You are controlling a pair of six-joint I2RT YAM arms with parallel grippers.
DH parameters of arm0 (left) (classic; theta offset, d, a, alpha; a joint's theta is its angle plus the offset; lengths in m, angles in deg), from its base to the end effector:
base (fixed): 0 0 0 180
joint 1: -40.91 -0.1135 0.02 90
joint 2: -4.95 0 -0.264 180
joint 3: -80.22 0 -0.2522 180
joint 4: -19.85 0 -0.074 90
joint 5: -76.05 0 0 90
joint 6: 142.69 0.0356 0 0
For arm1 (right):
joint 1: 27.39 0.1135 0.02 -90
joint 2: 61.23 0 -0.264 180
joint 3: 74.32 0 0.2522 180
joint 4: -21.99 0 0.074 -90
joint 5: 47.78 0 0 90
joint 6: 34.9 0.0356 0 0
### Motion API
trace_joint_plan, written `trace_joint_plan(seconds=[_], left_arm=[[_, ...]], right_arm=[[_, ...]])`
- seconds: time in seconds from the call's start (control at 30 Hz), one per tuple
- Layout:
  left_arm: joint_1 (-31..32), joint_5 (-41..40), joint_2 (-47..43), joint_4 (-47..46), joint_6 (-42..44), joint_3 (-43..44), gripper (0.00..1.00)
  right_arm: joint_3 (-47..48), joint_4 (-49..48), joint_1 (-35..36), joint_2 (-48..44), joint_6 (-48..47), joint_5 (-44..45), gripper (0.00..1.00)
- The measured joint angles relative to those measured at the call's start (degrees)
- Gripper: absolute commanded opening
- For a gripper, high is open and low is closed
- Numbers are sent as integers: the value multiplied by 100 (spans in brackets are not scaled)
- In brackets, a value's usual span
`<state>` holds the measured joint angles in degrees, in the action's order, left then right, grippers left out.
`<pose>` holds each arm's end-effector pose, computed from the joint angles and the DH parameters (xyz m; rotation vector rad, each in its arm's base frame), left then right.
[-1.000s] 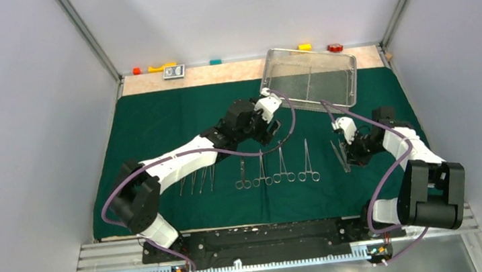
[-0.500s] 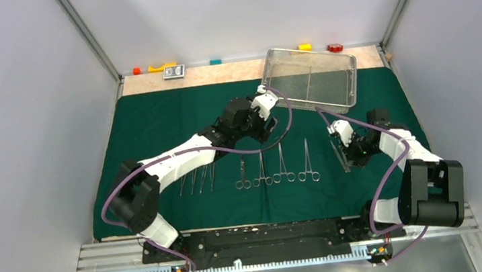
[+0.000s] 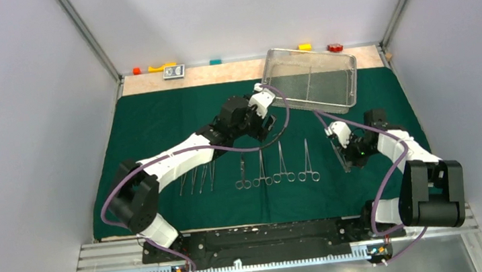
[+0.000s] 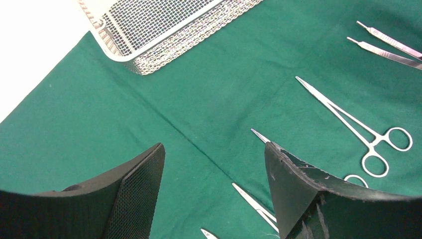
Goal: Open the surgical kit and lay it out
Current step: Adjust the medical item in the surgical kit.
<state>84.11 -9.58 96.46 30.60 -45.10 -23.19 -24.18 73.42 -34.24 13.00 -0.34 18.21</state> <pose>0.2674 -0.2548 0.2650 0.9230 1.8297 -0.4684 0.2054 -0.0101 0.1615 -1.1751 2.4262 0.3134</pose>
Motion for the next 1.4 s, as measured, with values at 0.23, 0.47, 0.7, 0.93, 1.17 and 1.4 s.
trace_joint_plan(seconds=[0.23,0.47,0.7,0.93,1.17,1.4], left_arm=[[-24,31,-55,0,-15,0,79],[-44,37,-105,-4,-20,0,79],[-55,55,-116,-2,-24,-2,79],[-66,57,-160,-2,-26,-2,79],[-74,57,-179,-2,-28,-7,79],[-81,72,-179,-2,-42,-20,79]], right_arm=[[-31,7,37,-57,-7,33,0],[-55,96,46,-105,-42,61,0],[-111,98,125,-179,-50,57,0],[-111,101,188,-181,-50,59,0],[-114,105,221,-181,-50,59,0],[-125,136,275,-181,-50,48,0]])
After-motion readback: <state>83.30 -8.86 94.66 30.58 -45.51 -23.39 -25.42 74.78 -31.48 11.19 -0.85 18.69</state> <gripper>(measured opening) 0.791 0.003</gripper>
